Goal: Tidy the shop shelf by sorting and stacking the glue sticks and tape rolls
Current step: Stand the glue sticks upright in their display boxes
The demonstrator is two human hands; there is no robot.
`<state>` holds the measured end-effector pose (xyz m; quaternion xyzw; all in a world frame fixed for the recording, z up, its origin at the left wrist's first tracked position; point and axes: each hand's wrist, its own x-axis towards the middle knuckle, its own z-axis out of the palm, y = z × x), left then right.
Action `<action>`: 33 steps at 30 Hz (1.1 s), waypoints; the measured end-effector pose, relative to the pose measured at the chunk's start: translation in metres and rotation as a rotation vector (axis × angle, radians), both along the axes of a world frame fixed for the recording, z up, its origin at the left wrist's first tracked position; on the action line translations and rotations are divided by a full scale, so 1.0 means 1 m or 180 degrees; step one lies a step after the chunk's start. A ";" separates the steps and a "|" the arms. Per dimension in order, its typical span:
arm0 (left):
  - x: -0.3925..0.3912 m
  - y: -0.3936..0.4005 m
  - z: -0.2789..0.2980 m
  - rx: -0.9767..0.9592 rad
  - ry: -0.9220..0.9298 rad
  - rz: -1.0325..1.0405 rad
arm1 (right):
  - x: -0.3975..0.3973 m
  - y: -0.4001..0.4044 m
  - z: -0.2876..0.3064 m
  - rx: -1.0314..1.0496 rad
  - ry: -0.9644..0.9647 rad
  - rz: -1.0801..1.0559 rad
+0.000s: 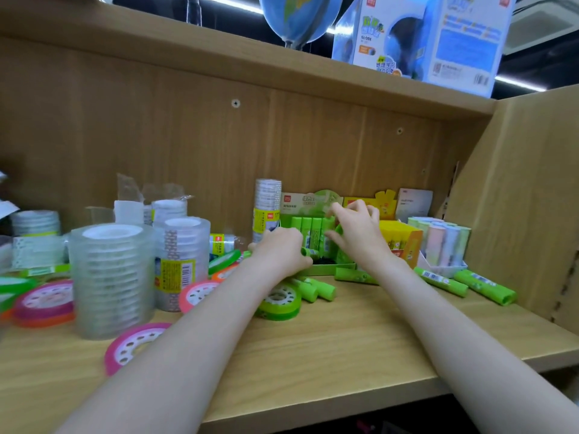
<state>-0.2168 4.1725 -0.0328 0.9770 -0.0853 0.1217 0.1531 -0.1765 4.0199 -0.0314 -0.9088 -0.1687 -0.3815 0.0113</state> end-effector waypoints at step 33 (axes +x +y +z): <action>-0.010 0.011 0.010 -0.0145 0.0447 -0.0353 | -0.018 -0.005 0.002 0.1183 0.0063 0.0973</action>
